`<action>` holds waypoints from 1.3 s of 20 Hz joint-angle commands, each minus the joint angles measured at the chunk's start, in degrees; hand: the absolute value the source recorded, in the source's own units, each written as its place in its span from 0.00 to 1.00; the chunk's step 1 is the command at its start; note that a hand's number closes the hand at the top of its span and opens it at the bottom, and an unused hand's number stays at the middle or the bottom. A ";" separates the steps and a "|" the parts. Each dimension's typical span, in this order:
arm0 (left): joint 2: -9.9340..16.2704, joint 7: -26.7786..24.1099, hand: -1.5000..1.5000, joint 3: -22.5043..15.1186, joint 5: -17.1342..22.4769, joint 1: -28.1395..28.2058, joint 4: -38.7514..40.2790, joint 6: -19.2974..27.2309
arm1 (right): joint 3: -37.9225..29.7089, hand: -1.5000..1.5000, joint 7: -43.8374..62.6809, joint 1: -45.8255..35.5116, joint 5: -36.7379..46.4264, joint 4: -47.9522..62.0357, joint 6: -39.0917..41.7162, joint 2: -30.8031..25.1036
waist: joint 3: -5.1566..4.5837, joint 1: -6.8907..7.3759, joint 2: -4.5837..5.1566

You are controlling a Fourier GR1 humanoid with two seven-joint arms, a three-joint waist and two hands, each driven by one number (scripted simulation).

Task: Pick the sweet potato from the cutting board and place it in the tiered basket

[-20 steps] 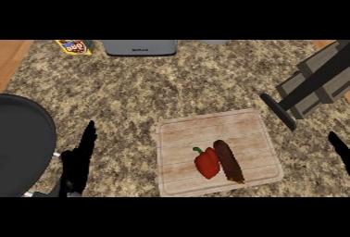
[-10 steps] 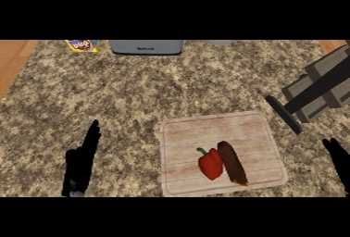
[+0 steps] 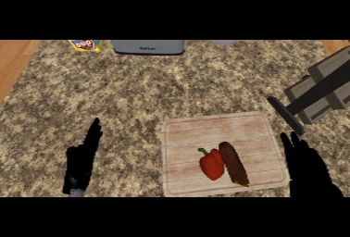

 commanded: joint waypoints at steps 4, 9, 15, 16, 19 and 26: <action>-0.01 -0.23 0.50 0.79 -0.48 0.28 -0.22 0.16 | 6.33 0.00 13.96 -5.46 7.69 8.10 14.15 12.43 | 0.08 -0.45 -0.06; -1.05 -0.15 0.50 2.01 0.00 -1.41 3.46 -1.23 | 4.61 0.00 12.07 -8.61 8.49 14.74 16.55 21.91 | 0.20 -1.28 0.04; 0.68 1.40 0.50 1.57 -0.65 2.05 -2.27 -1.25 | 3.99 0.00 14.00 -10.46 12.41 19.58 22.15 31.49 | 0.22 -0.91 -0.23; -2.46 -0.43 0.50 -0.56 -2.71 3.19 -1.43 1.63 | 2.49 0.00 13.17 -10.58 11.47 21.36 23.82 31.85 | 0.20 -0.87 -0.15; -2.22 -1.06 0.50 1.73 -1.58 0.48 1.33 0.12 | 0.21 0.00 11.32 -9.78 12.09 26.05 24.69 33.16 | 0.18 -1.35 0.03; -2.10 -1.24 0.50 2.07 -2.28 2.10 0.93 -0.58 | -4.20 0.00 10.27 -12.00 11.78 28.00 27.18 36.23 | 0.23 -1.20 -0.01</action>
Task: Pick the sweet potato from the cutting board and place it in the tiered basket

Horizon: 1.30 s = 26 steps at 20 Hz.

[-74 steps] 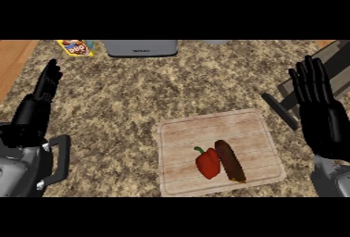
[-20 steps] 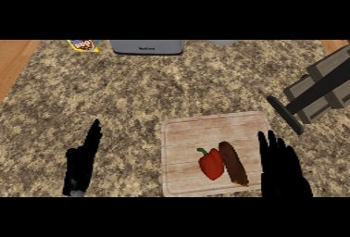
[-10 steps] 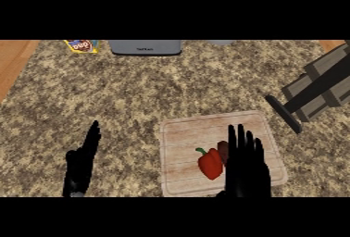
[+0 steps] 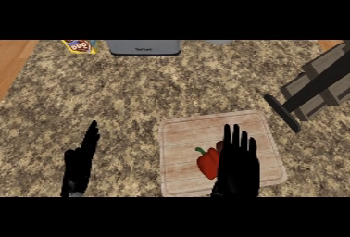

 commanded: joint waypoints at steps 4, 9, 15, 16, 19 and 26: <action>-1.83 0.69 0.50 -0.75 -2.14 0.26 -0.30 1.32 | -3.48 0.00 7.90 -3.53 -0.48 6.12 4.72 2.71 | 0.04 0.08 0.05; -2.20 1.43 0.50 -0.62 -2.68 0.46 -1.54 1.60 | -1.29 0.00 10.62 -1.37 -1.54 6.03 5.58 2.74 | 0.05 0.10 -0.01; -2.11 -0.74 0.50 2.35 -2.33 -1.84 3.32 -0.85 | -8.04 0.00 5.58 -0.27 -3.08 4.25 8.85 2.62 | 0.01 -0.55 0.03; -0.90 -3.33 0.50 2.64 -1.37 2.34 1.07 -2.55 | -8.80 0.00 4.64 1.17 -2.62 4.57 7.18 2.35 | 0.02 -0.24 -0.03; -1.31 0.61 0.50 1.94 -2.57 1.04 -1.18 -1.77 | -7.58 0.00 4.14 0.85 -2.25 10.06 2.94 2.76 | 0.06 -0.02 0.01; -3.18 -3.92 0.50 4.39 -3.04 0.71 3.64 -4.44 | -6.06 1.00 2.89 2.03 -1.30 10.95 -1.04 2.77 | 0.04 -0.15 0.02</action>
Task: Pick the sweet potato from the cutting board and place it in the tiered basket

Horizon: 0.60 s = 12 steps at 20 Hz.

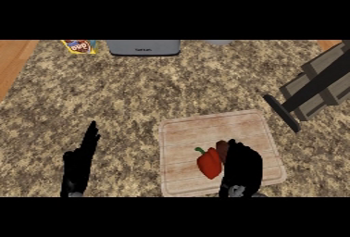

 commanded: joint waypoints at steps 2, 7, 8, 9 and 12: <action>0.06 -0.51 0.50 0.56 -0.03 4.35 -2.55 -1.82 | -3.94 1.00 1.66 -2.44 0.12 4.07 2.02 0.35 | -0.07 0.17 0.14; -1.62 5.95 0.50 0.45 -3.85 2.60 -6.68 0.85 | -1.07 1.00 -5.48 -1.46 4.23 7.46 -3.72 -1.39 | -0.05 0.09 0.12; -1.48 -0.19 0.50 1.75 -2.51 3.89 -2.97 -1.25 | -0.53 1.00 -3.15 -3.86 6.23 7.04 -0.95 -1.19 | -0.08 0.17 0.13; -0.99 5.01 0.50 2.80 -2.81 -1.15 -1.84 -1.37 | -0.81 1.00 -4.78 -5.33 6.67 10.59 -2.58 -0.29 | -0.07 0.05 0.19; -1.77 2.90 0.50 1.90 -3.33 2.69 -3.60 -1.83 | 3.57 1.00 -4.39 -1.87 11.49 10.36 -7.06 0.10 | -0.06 0.09 0.13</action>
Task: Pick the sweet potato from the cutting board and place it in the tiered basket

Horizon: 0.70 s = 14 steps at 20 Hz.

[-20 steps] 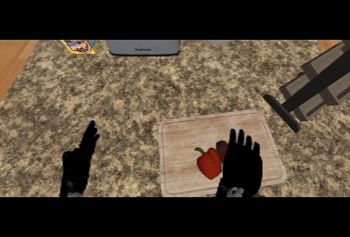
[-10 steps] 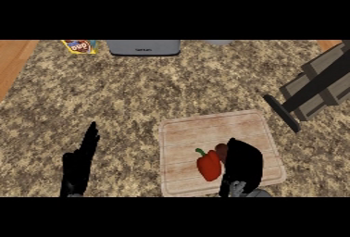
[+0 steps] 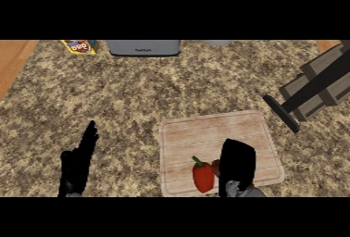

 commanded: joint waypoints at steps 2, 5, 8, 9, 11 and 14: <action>-1.22 -1.35 0.50 1.24 -1.21 -2.28 4.31 -0.43 | 1.45 1.00 3.04 -0.36 5.32 -3.53 -3.57 0.55 | 0.24 -0.33 0.35; -0.07 -1.23 0.50 1.85 0.25 0.95 1.86 -0.64 | -11.45 1.00 2.96 2.74 -3.00 -17.91 1.37 -4.88 | 0.21 -2.07 -0.11; -0.06 -1.26 0.50 2.75 0.31 2.56 0.97 1.00 | -25.72 1.00 1.67 3.87 -11.54 -23.62 4.04 -9.11 | 0.24 -5.02 -0.70; -0.52 -2.08 0.50 2.36 0.21 2.07 1.68 0.53 | -29.11 1.00 2.66 2.07 -14.22 -26.00 6.25 -8.73 | 0.15 -4.46 -0.42; -0.05 -1.32 0.50 2.66 0.03 2.61 0.69 1.03 | -33.85 1.00 2.57 2.47 -18.02 -33.55 9.36 -10.92 | 0.14 -4.38 -0.74; -0.61 -2.09 0.50 2.32 -0.50 2.97 0.74 1.53 | -41.85 1.00 6.16 -1.41 -22.69 -41.60 11.43 -10.84 | 0.09 -4.04 -0.77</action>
